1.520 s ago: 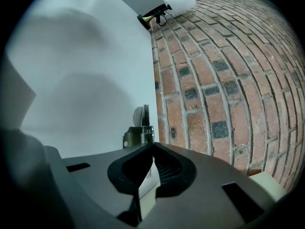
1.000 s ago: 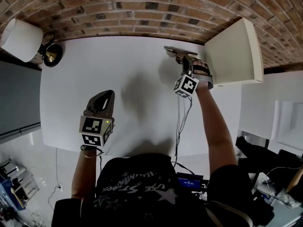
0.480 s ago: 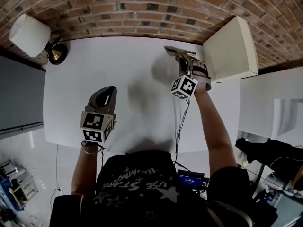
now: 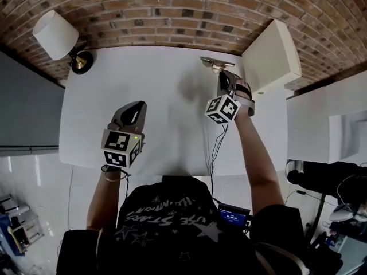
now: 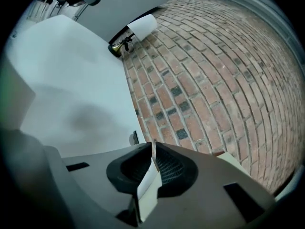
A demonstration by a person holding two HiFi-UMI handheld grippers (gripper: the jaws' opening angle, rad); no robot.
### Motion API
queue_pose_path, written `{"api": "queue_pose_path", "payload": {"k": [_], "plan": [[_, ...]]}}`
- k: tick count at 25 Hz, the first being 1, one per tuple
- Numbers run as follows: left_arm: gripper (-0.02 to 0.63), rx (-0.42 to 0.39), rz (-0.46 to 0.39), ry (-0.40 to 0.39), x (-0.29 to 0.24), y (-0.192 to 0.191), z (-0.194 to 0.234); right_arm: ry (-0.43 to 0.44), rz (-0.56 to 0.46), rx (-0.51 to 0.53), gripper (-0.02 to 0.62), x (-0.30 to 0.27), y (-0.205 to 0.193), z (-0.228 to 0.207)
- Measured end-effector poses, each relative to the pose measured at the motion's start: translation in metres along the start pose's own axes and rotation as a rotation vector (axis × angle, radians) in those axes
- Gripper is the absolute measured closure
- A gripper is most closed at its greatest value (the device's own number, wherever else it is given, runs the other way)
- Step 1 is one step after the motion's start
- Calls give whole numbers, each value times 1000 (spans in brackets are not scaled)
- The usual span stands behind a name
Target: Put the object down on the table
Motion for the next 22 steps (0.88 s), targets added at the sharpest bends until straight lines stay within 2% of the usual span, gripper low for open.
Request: {"api": "queue_pose_path", "payload": {"k": [4, 7, 14, 22], "plan": [[584, -11, -28, -9, 23, -5, -10, -12, -12, -86, 592, 36, 0, 4], [584, -13, -37, -18, 42, -13, -17, 3, -31, -130, 592, 66, 3, 13], [584, -23, -61, -35, 88, -38, -35, 6, -91, -186, 594, 137, 8, 36], [584, -37, -69, -56, 138, -75, -53, 19, -84, -360, 594, 208, 2, 62]]}}
Point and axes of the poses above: the fingertips, and each gripper's own axes: x backward along the fingers, z to its left, y out of its top, the point moved 10 cm from there along x, backward along the fingers, and after that the axes turned 12 degrees about z, right-handed, at the moved point
